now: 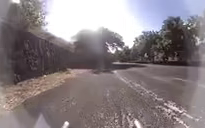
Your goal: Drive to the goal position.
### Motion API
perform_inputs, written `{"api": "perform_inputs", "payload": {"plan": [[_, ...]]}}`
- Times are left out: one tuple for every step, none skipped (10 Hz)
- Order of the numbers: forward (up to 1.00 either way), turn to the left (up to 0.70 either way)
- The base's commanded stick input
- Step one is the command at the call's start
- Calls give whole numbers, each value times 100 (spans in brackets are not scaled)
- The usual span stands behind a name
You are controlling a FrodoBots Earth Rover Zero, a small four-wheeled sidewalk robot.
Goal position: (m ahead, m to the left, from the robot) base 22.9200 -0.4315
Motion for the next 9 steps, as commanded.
{"api": "perform_inputs", "payload": {"plan": [[70,0],[70,0],[70,0],[70,0],[70,0],[70,0],[70,0],[70,0],[70,0]]}}
